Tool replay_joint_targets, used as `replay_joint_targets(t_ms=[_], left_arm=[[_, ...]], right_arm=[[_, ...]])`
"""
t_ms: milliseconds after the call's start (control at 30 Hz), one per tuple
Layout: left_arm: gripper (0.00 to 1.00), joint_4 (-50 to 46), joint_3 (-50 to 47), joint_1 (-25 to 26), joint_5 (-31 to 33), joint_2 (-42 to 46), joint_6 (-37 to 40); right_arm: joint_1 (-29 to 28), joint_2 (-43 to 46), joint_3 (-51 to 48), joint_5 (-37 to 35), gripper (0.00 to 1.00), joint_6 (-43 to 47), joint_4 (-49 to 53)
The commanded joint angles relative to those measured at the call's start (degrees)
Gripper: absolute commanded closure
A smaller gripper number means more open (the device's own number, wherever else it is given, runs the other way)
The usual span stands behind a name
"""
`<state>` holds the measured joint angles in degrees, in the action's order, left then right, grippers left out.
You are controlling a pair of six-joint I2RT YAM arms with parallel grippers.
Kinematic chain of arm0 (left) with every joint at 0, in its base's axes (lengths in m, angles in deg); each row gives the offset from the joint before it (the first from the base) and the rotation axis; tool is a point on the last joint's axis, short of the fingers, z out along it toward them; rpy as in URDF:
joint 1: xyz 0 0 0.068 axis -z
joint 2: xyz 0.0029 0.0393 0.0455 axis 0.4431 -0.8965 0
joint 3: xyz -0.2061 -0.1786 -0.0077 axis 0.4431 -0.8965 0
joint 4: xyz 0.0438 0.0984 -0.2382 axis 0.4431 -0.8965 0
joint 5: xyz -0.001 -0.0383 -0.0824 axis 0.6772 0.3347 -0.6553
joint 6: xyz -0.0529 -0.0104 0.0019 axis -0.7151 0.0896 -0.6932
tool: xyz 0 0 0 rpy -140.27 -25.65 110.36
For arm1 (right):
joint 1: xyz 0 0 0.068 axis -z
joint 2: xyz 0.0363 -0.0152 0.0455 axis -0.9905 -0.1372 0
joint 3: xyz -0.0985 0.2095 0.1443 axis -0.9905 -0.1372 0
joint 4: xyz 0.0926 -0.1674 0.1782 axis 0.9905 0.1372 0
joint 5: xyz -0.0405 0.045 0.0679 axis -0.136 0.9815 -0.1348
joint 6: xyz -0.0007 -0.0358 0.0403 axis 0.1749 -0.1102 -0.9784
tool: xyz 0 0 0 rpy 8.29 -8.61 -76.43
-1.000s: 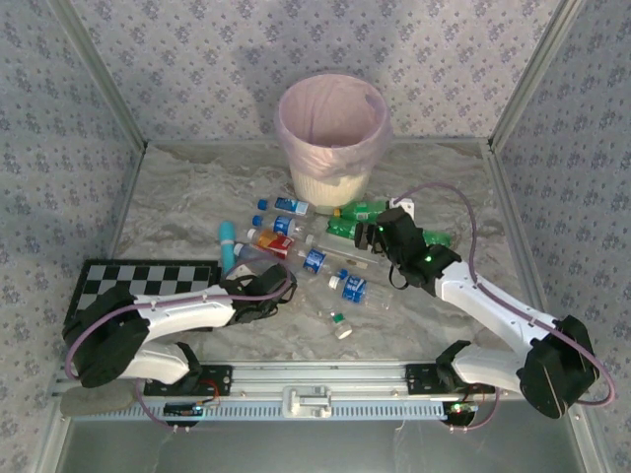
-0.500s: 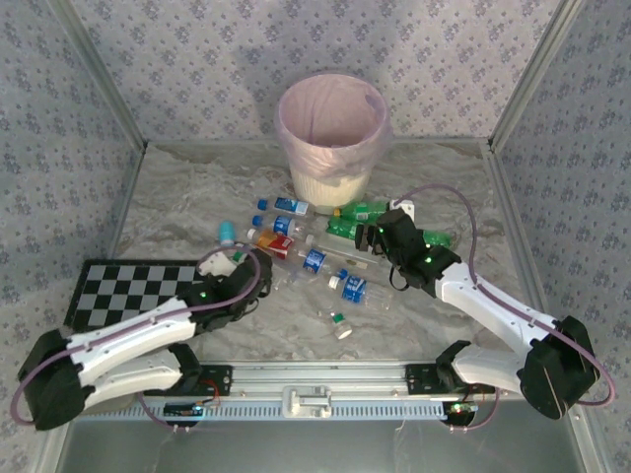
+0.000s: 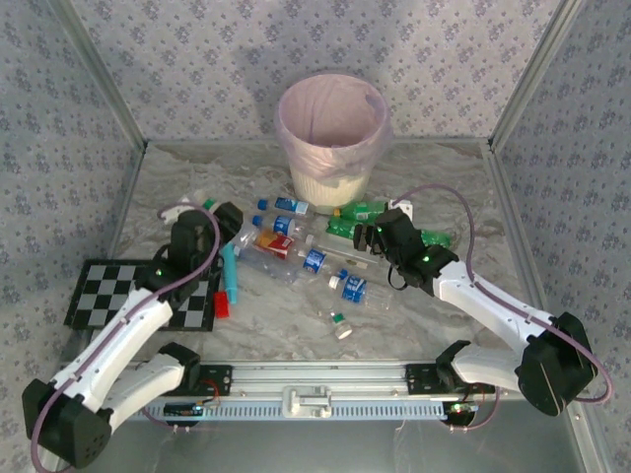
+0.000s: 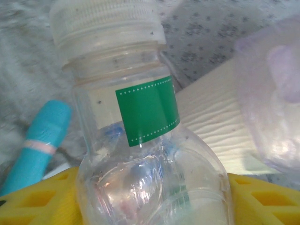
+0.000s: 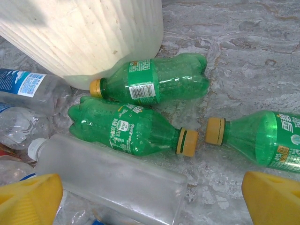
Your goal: Put the plastic bottles in the bin
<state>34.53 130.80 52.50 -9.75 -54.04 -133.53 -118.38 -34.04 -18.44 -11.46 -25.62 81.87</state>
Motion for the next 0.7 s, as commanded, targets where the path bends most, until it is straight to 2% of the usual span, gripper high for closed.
replay_joint_targets(t_ms=[0,333,500,667], left_arm=[[0.60,4.4,9.2,-1.0,-9.5,-3.6,10.9],[0.60,6.9,35.5,-2.0,-23.7,-22.7,24.5],[0.60,5.2,49.2,-2.2,-27.8,-32.5,29.5],[0.60,4.4,59.5,-2.2,-30.6,-40.7,31.0]], right_arm=[[-0.2,0.1,0.5,0.0,0.00,-1.0,0.0],[-0.3,2.1,-0.6,0.3,0.00,-1.4,-0.2],[-0.4,3.5,-1.3,0.3,0.00,-1.6,-0.4],[-0.4,5.2,-2.2,0.2,0.00,-2.2,-0.4]])
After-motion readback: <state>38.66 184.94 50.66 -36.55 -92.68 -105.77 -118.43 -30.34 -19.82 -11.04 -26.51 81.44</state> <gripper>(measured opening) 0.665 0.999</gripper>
